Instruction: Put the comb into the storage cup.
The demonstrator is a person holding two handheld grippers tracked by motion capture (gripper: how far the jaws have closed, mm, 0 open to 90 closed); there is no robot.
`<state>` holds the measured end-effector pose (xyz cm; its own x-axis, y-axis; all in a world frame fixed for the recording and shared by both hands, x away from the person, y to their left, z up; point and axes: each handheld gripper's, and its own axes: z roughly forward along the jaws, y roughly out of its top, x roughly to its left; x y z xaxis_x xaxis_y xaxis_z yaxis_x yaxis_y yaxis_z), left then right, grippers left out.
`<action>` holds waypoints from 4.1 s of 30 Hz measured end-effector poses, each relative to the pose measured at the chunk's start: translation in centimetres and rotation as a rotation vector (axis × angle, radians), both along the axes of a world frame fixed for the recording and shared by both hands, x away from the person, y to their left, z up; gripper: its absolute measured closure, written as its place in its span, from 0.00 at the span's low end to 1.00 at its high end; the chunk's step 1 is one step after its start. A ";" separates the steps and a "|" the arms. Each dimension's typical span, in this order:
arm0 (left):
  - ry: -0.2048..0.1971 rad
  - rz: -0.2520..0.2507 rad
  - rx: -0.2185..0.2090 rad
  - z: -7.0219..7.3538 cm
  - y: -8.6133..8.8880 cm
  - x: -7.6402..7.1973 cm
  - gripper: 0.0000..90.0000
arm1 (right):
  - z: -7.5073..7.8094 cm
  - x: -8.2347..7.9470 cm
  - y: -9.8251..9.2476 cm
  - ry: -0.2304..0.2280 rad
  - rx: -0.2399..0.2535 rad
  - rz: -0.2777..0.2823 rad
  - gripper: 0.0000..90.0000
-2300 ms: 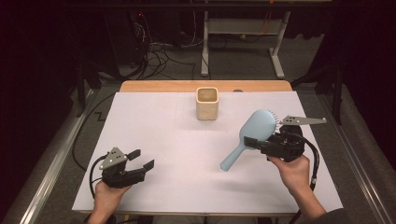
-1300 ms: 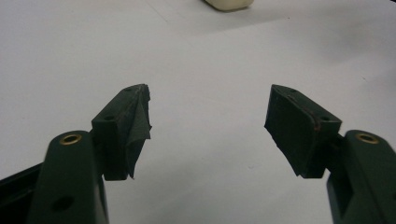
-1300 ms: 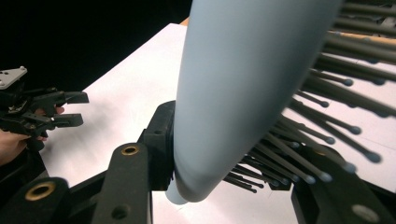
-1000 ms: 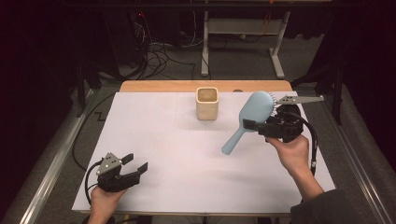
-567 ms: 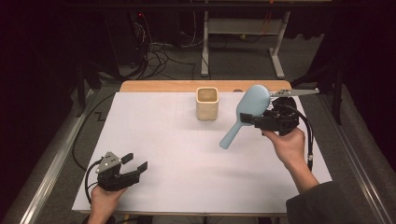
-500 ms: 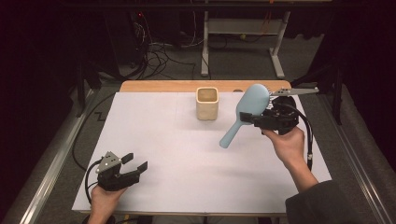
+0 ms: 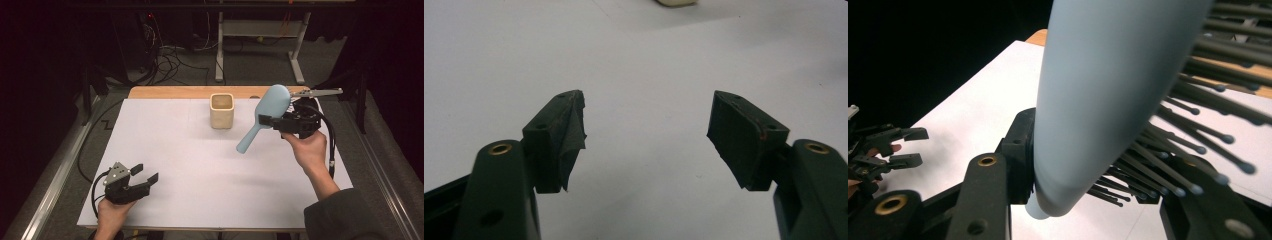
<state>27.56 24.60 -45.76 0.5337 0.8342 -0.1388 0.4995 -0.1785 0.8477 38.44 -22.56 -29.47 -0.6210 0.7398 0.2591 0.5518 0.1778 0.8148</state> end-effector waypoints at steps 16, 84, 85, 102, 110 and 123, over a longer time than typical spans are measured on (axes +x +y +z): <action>-0.006 0.006 -0.006 0.1 0.1 -0.1 0.35 | 0.8 1.3 0.3 0.004 -0.022 -0.029 0.61; -0.017 0.004 -0.027 0.2 0.4 -0.1 0.36 | 2.4 6.1 3.7 0.004 -0.059 -0.083 0.62; -0.017 0.004 -0.028 0.2 0.4 0.0 0.36 | 2.4 6.2 3.7 0.005 -0.057 -0.084 0.62; -0.013 0.004 -0.027 0.2 0.4 0.0 0.36 | 2.4 7.5 4.5 -0.005 -0.057 -0.122 0.62; -0.011 0.009 -0.025 0.1 0.5 0.0 0.36 | 2.6 8.2 5.0 -0.013 -0.058 -0.128 0.62; -0.015 0.007 -0.028 0.2 0.5 0.0 0.36 | 2.9 9.1 5.6 -0.018 -0.064 -0.157 0.62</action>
